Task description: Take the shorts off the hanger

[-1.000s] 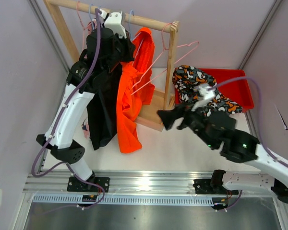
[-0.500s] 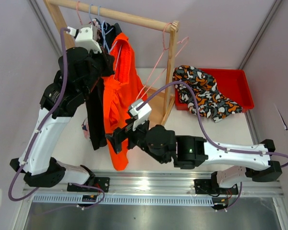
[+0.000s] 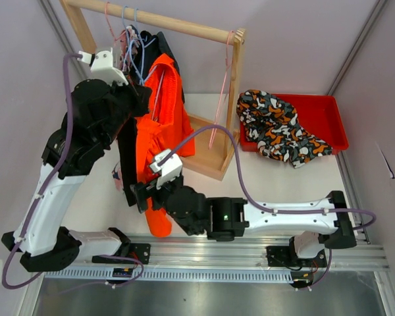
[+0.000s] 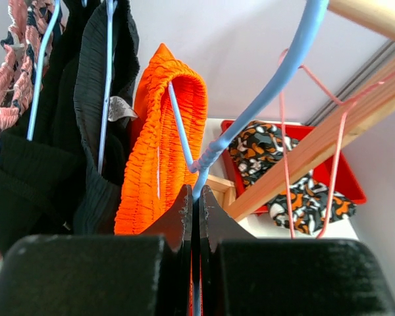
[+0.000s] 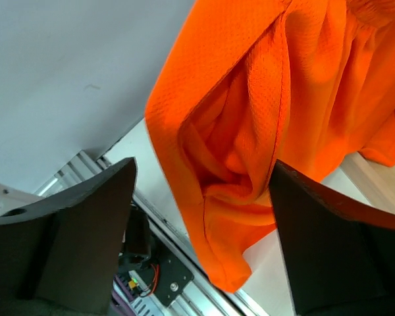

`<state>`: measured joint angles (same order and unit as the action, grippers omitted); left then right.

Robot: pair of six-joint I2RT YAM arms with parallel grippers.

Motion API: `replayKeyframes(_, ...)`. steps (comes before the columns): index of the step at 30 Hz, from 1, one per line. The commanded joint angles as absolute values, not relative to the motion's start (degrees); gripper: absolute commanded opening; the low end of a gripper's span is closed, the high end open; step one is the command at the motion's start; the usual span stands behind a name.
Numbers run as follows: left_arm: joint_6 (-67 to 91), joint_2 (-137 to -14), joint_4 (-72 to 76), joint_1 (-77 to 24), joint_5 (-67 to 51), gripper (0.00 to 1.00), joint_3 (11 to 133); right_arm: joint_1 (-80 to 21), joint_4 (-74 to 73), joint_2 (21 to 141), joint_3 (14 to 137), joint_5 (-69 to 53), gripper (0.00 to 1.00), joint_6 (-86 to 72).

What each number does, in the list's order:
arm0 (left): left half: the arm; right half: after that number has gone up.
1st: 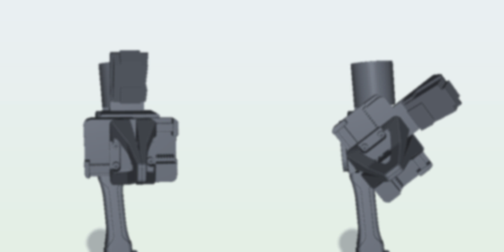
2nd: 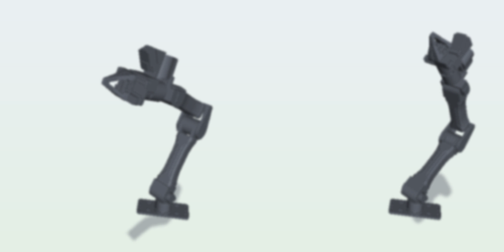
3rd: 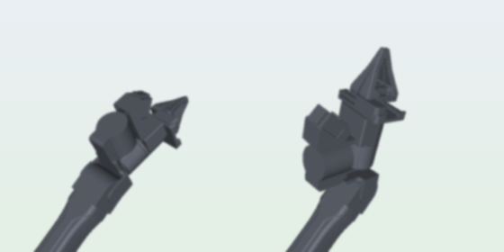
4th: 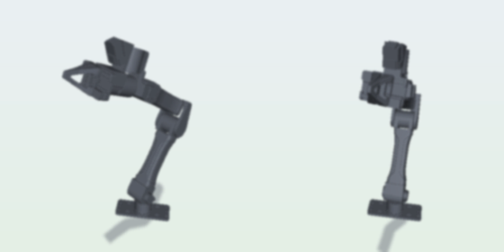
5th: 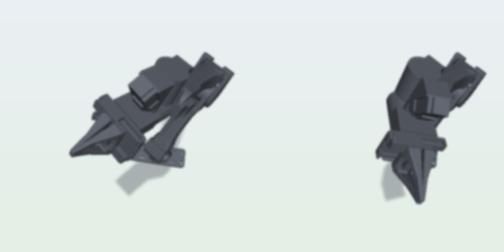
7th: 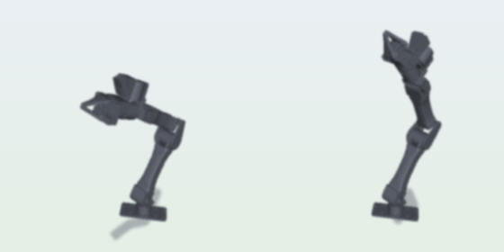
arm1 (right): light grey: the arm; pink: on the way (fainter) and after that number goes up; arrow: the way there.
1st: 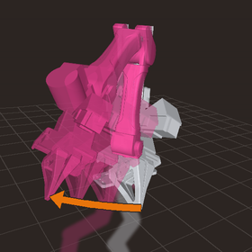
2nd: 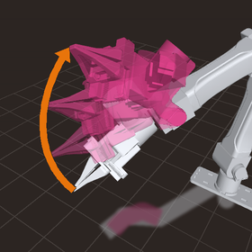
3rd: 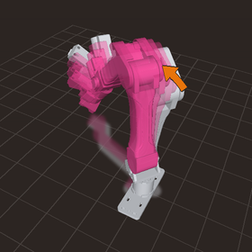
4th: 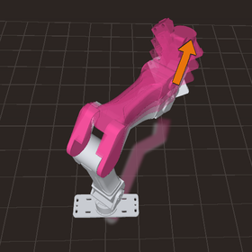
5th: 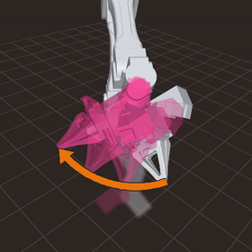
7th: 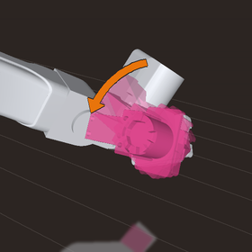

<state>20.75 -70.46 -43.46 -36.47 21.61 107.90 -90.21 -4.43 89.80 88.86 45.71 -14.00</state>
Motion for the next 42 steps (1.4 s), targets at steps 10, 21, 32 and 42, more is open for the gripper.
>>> replayKeyframes(10, 21.89, -63.90, -38.67, -36.74, 20.65, 0.00, 105.65, -92.72, 9.21, 91.24, 87.20, 53.08, 0.00, -9.76)
replayKeyframes(21, 16.01, -63.98, -32.70, -36.56, 29.00, 0.00, 102.30, -112.66, 4.58, 91.31, 84.11, 69.16, 0.00, -13.70)
replayKeyframes(32, 11.86, -73.12, -36.99, -35.86, 29.09, 0.00, 117.85, -116.46, -5.36, 96.33, 84.90, 69.88, 0.00, -27.34)
replayKeyframes(42, 19.14, -68.83, -48.85, -36.04, 16.98, 0.00, 116.64, -104.69, 3.94, 91.32, 80.86, 65.31, 0.00, -17.69)
